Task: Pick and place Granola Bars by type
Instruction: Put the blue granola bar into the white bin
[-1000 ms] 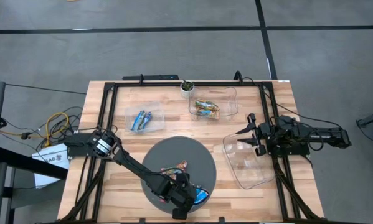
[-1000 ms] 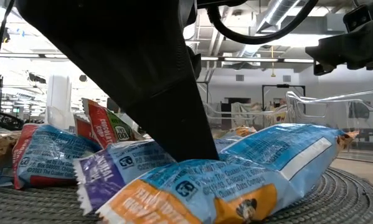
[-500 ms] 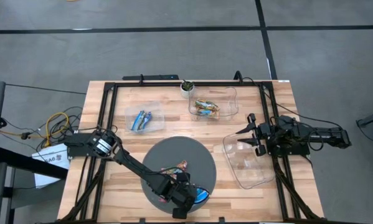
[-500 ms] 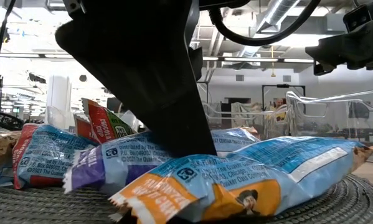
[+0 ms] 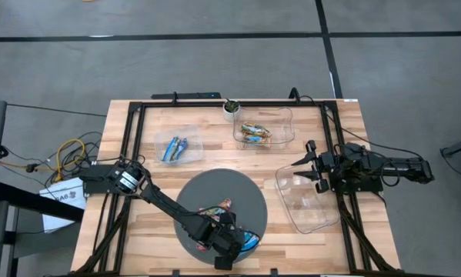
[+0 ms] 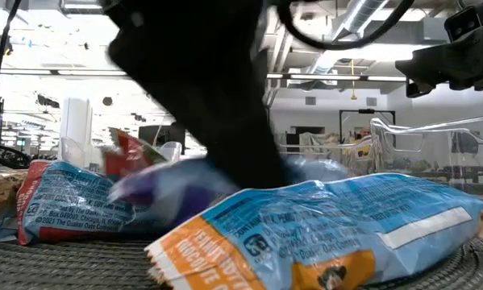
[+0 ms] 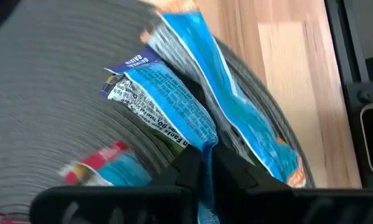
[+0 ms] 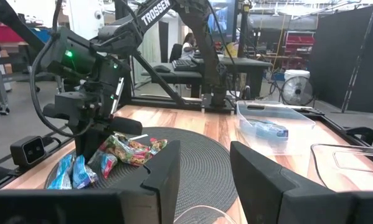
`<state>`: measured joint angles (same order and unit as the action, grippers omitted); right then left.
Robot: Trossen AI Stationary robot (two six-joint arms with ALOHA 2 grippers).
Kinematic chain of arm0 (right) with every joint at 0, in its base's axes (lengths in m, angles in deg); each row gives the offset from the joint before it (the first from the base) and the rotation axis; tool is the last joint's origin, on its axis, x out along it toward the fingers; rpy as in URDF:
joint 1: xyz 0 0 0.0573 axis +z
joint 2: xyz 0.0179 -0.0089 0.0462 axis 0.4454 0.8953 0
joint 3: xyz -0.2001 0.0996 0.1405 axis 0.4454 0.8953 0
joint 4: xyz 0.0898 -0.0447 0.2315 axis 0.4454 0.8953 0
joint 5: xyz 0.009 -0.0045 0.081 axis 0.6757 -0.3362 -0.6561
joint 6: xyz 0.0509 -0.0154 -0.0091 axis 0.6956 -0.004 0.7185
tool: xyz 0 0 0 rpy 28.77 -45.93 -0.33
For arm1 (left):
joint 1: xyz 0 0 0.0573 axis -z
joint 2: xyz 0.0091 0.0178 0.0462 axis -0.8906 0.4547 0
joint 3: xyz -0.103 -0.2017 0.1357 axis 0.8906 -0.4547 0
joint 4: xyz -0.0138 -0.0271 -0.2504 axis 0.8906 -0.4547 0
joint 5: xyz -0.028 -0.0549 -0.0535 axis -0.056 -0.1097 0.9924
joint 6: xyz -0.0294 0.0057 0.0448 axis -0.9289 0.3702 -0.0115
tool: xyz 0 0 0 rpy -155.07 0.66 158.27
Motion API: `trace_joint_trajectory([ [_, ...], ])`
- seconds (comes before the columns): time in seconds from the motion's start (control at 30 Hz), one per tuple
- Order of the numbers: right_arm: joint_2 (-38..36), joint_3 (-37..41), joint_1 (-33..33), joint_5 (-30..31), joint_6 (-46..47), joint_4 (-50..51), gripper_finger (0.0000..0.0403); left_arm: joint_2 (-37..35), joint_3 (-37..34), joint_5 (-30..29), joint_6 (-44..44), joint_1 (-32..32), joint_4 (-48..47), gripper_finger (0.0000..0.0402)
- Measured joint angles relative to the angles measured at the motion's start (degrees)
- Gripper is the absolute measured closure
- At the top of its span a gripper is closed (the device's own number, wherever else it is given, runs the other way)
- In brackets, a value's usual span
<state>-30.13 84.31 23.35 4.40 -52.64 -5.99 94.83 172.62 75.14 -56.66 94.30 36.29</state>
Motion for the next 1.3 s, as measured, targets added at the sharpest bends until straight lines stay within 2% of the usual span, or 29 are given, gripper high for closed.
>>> trace_joint_trajectory([
  [0.23,0.0,0.0,0.0,0.0,0.0,0.0,0.027,0.0,6.6,-6.6,1.6,-0.1,-7.2,0.0398],
  [0.73,0.0,0.0,0.0,0.0,0.0,0.0,0.0268,0.0,23.6,-19.9,3.2,-2.8,-28.3,0.0399],
  [1.03,0.0,0.0,0.0,0.0,0.0,0.0,0.0269,-0.1,28.7,-20.3,5.6,-6.2,-33.4,0.04],
  [1.3,0.0,0.0,0.0,0.0,0.0,0.0,0.027,-0.1,28.4,-20.2,3.3,-6.4,-38.2,0.04],
])
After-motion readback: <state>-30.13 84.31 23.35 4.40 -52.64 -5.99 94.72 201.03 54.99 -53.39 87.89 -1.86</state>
